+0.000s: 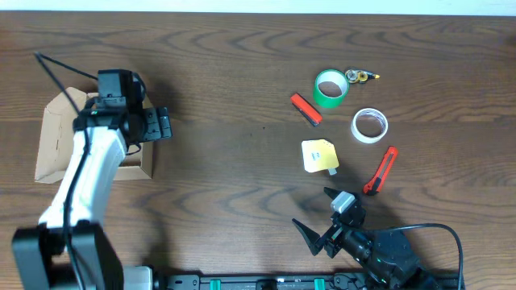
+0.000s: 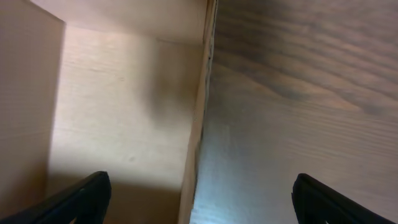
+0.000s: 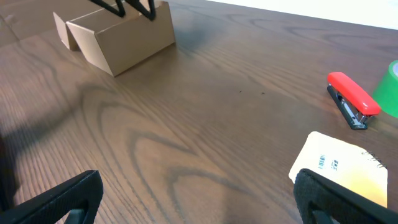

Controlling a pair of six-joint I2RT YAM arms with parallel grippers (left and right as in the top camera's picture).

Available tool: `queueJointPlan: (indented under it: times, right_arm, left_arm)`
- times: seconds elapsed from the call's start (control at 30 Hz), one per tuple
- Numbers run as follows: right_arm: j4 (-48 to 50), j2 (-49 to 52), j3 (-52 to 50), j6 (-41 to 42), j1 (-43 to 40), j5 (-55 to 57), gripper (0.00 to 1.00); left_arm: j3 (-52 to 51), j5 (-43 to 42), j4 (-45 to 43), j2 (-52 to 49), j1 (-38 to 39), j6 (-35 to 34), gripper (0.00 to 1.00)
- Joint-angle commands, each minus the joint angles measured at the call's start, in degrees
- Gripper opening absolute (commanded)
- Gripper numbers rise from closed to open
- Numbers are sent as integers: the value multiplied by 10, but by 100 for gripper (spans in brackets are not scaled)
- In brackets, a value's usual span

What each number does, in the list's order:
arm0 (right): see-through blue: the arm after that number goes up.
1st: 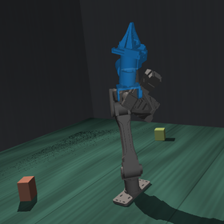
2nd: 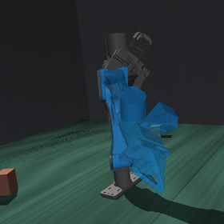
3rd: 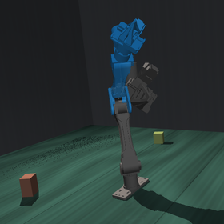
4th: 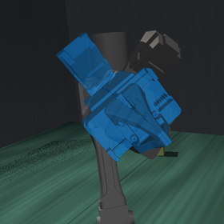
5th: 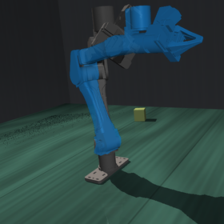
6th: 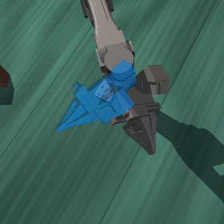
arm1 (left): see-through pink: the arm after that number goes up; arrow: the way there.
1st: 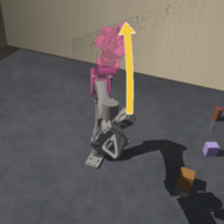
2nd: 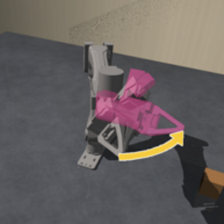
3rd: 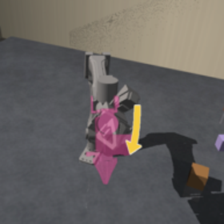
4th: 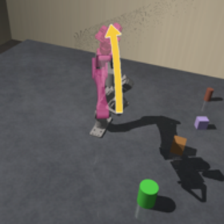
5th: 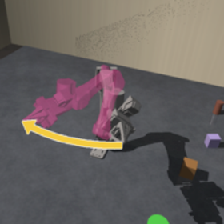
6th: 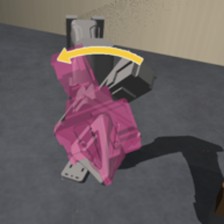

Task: Pack container
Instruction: 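Push the cardboard box with the left gripper toward table center, then slide the box right with the left gripper, then withdraw left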

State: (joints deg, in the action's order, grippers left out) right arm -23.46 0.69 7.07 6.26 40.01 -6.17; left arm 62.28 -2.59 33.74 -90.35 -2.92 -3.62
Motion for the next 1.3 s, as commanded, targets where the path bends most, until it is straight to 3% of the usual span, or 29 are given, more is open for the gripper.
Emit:
queueJointPlan:
  times: [0.0,0.1,0.2,0.37,0.57,0.63,1.03,1.13,1.27]
  right_arm:
    - [0,-4,-2,-8,9,0,99]
    - [0,-4,-2,-8,9,0,99]
    - [0,-4,-2,-8,9,0,99]
    - [0,-4,-2,-8,9,-1,99]
    - [0,-4,-2,-8,9,0,99]
    - [0,-4,-2,-8,9,0,99]
    - [0,-4,-2,-8,9,0,99]
    - [0,-4,-2,-8,9,0,99]
    - [0,-4,-2,-8,9,0,99]
  left_arm:
    - [5,7,-14,-38,-3,8,92]
    - [5,6,-25,-63,-3,8,84]
    - [5,6,-34,-79,-3,8,68]
    - [6,-4,-46,-83,-3,8,7]
    - [43,-123,-32,-43,12,46,6]
    - [60,-125,-21,-24,37,76,6]
    - [106,-106,24,16,335,558,6]
    - [106,-77,23,10,369,639,5]
    - [106,-75,16,-6,375,680,6]
